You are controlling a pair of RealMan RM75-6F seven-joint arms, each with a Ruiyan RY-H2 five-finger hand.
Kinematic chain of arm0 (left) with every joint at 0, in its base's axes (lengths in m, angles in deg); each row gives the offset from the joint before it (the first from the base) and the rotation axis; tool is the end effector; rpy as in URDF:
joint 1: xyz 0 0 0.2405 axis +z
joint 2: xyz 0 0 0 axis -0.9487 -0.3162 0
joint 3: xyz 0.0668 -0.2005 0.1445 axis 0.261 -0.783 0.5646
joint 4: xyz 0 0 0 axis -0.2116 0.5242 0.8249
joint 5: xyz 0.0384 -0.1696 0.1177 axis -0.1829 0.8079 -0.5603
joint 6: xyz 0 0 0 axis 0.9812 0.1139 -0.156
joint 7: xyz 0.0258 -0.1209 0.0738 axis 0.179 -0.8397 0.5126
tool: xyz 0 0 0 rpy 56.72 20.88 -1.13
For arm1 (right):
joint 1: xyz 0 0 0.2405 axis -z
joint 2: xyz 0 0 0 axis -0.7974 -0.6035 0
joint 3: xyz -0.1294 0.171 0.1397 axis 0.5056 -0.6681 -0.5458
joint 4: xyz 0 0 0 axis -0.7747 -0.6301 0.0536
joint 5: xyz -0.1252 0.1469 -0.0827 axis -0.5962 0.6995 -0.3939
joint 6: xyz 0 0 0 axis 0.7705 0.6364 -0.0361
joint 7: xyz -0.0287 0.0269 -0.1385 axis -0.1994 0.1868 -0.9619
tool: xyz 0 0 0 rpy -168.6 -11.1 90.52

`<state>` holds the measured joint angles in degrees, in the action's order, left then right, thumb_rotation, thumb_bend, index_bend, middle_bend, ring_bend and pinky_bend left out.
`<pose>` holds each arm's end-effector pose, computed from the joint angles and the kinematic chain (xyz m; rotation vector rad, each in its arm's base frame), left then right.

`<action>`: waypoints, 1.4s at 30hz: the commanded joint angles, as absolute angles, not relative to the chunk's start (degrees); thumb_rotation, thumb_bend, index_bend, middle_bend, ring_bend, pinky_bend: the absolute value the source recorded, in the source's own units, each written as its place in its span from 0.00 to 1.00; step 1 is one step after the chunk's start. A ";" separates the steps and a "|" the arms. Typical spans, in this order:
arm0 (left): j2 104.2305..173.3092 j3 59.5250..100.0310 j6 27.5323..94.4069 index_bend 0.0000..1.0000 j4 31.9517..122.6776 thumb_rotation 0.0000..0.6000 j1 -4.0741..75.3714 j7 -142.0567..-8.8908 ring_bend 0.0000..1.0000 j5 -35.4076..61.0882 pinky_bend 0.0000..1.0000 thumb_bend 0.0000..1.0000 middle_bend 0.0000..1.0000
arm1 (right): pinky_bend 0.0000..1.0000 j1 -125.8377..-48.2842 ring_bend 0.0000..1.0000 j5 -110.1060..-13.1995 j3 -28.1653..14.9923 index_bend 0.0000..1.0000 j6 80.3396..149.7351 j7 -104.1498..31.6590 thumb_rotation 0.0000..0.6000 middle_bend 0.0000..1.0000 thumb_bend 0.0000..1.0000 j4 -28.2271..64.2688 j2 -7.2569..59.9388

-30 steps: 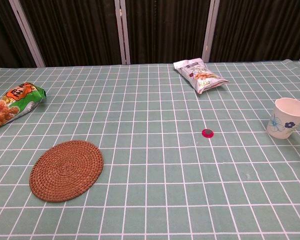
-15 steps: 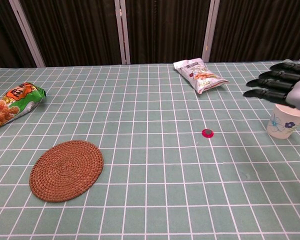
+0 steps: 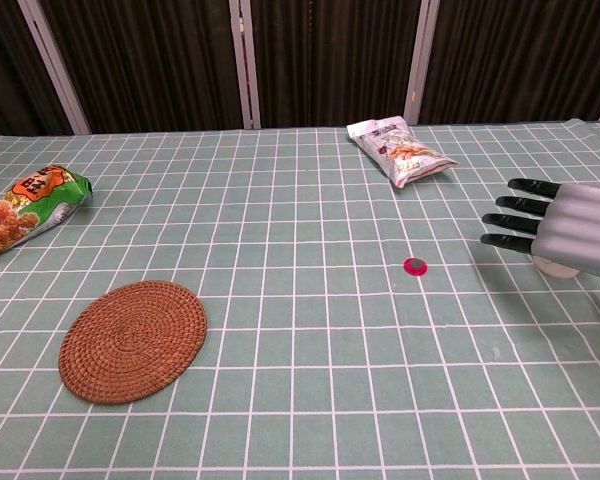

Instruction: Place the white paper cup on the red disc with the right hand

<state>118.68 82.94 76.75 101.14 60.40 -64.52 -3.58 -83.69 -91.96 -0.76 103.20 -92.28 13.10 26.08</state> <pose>-0.2961 0.2202 0.1590 -1.4104 -0.8337 -0.7851 -0.2619 -0.3133 0.0139 2.0902 0.2182 0.1860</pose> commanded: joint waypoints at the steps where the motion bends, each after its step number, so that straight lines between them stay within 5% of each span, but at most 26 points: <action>1: 118.66 82.92 76.60 0.00 101.07 1.00 60.39 -64.57 0.00 -3.44 0.00 0.00 0.00 | 0.00 -83.92 0.00 -89.89 -1.23 0.00 102.32 -94.81 1.00 0.00 0.00 10.54 27.42; 7: 118.73 82.92 75.68 0.00 100.83 1.00 60.15 -64.73 0.00 -2.93 0.00 0.00 0.00 | 0.03 -84.03 0.00 -88.57 -1.05 0.00 103.00 -98.06 1.00 0.00 0.00 6.63 29.11; 11: 118.70 83.02 75.24 0.00 100.84 1.00 60.04 -64.78 0.00 -2.85 0.00 0.00 0.00 | 0.29 -84.58 0.06 -90.38 -0.26 0.20 105.19 -96.89 1.00 0.19 0.12 3.01 30.63; 16: 118.46 83.20 74.36 0.00 100.92 1.00 59.88 -64.81 0.00 -2.48 0.00 0.00 0.00 | 0.41 -84.77 0.20 -92.56 1.12 0.34 107.71 -91.43 1.00 0.35 0.23 -0.22 31.66; 30: 118.14 83.40 73.70 0.00 101.66 1.00 59.75 -64.62 0.00 -2.28 0.00 0.00 0.00 | 0.45 -85.52 0.23 -93.96 0.87 0.35 116.61 -59.46 1.00 0.39 0.24 1.97 29.87; 42: 117.53 83.53 73.22 0.00 102.51 1.00 59.73 -64.25 0.00 -1.81 0.00 0.00 0.00 | 0.44 -86.98 0.22 -88.42 1.77 0.35 107.09 -33.83 1.00 0.39 0.22 10.12 26.28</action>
<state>117.53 83.52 73.24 102.49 59.74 -64.27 -1.83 -86.44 -89.70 1.24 109.31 -36.78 8.49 27.24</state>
